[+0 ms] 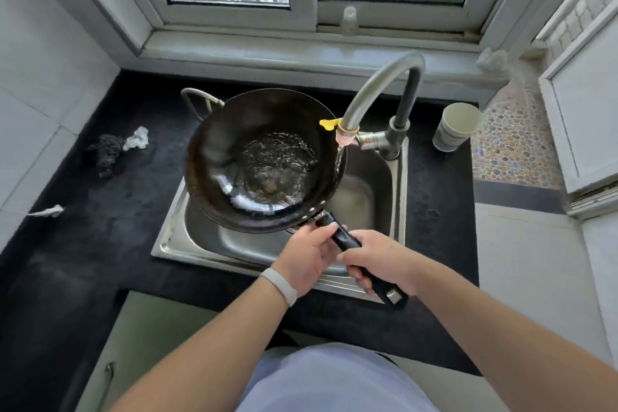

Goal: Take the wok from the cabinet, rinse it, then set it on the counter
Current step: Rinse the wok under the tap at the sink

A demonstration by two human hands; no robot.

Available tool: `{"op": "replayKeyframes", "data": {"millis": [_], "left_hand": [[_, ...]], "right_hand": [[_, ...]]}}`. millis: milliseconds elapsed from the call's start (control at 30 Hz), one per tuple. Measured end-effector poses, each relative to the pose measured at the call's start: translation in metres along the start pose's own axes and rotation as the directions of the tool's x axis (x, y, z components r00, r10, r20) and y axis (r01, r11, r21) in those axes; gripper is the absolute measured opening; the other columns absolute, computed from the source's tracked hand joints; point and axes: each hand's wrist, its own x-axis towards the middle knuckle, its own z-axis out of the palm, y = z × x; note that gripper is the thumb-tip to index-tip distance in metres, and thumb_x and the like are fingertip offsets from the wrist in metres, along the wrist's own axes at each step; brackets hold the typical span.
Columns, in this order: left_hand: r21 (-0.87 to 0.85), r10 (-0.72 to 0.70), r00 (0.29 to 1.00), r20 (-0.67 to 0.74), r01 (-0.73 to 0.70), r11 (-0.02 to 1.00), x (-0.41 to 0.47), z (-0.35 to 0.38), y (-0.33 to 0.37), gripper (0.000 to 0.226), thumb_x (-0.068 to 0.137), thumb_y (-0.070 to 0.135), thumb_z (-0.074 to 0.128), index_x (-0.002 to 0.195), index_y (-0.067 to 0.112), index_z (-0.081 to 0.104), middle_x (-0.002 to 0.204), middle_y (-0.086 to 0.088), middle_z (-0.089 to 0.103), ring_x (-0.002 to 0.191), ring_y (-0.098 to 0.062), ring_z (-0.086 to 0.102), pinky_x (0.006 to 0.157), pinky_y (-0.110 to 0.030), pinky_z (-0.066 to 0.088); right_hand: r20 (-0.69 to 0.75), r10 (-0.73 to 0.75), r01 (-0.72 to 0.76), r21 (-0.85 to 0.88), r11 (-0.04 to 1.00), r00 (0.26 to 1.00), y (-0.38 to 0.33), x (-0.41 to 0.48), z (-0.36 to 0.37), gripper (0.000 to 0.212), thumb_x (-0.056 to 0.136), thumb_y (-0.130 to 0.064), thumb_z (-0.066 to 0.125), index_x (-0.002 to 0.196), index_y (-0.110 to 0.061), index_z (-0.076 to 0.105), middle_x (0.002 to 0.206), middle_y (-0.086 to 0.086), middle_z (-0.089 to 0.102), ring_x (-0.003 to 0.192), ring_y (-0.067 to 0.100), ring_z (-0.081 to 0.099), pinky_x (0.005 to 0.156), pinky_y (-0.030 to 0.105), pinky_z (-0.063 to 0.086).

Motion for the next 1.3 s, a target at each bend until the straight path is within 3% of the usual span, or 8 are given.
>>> {"op": "replayKeyframes", "data": {"millis": [67,167,467,967,1167,1300], "left_hand": [[-0.133,-0.012,1.000,0.006,0.013,0.991,0.000,0.005,0.003,0.021,0.096,0.003,0.049,0.116,0.007,0.053,0.108,-0.014,0.067,0.094,-0.028,0.068,0.073,-0.038,0.058],[-0.234,-0.011,0.999,0.044,0.021,0.972,-0.002,0.006,0.007,0.025,0.095,-0.003,0.045,0.113,0.009,0.055,0.107,-0.012,0.069,0.093,-0.025,0.071,0.073,-0.039,0.059],[-0.180,-0.057,0.990,0.127,0.079,0.980,-0.016,-0.008,0.017,0.018,0.095,-0.002,0.050,0.104,0.012,0.057,0.101,-0.010,0.069,0.094,-0.025,0.071,0.067,-0.036,0.059],[-0.099,-0.127,0.961,0.245,0.155,0.983,-0.019,-0.032,0.024,0.019,0.095,-0.002,0.051,0.109,0.009,0.056,0.097,-0.011,0.071,0.090,-0.025,0.073,0.066,-0.036,0.059],[-0.045,-0.118,0.968,0.224,0.131,0.990,-0.021,-0.026,0.012,0.014,0.094,-0.002,0.055,0.100,0.011,0.055,0.088,-0.010,0.067,0.091,-0.026,0.070,0.064,-0.034,0.058],[0.043,-0.064,0.986,0.157,0.058,0.997,-0.024,-0.019,0.002,0.012,0.095,0.000,0.055,0.096,0.012,0.055,0.080,-0.007,0.064,0.084,-0.023,0.069,0.066,-0.034,0.056]], "right_hand": [[-0.004,-0.011,0.011,-0.014,1.000,1.000,-0.001,-0.004,0.006,0.007,0.095,-0.007,0.055,0.102,-0.006,0.052,0.058,0.003,0.051,0.044,0.016,0.045,0.044,0.028,0.043],[-0.013,-0.033,0.033,-0.028,0.999,0.999,-0.004,-0.007,0.013,0.004,0.094,-0.006,0.054,0.096,-0.007,0.050,0.059,0.004,0.051,0.043,0.017,0.045,0.044,0.028,0.043],[-0.079,-0.038,0.030,-0.107,0.994,0.996,-0.014,-0.017,0.037,0.004,0.095,-0.009,0.055,0.094,-0.007,0.052,0.058,0.005,0.053,0.041,0.016,0.046,0.047,0.032,0.046],[-0.209,0.023,-0.022,0.003,1.000,0.978,-0.011,-0.017,0.075,0.003,0.096,-0.009,0.053,0.098,-0.008,0.050,0.059,0.003,0.052,0.043,0.015,0.045,0.043,0.028,0.044],[-0.214,0.042,-0.040,0.014,0.999,0.976,-0.003,-0.026,0.070,0.004,0.097,-0.012,0.053,0.095,-0.009,0.052,0.061,0.005,0.054,0.043,0.015,0.047,0.046,0.030,0.045],[-0.163,0.116,-0.107,0.060,0.992,0.980,0.002,-0.031,0.059,0.020,0.100,-0.019,0.055,0.115,-0.006,0.054,0.062,0.003,0.056,0.047,0.015,0.051,0.047,0.029,0.047]]}}
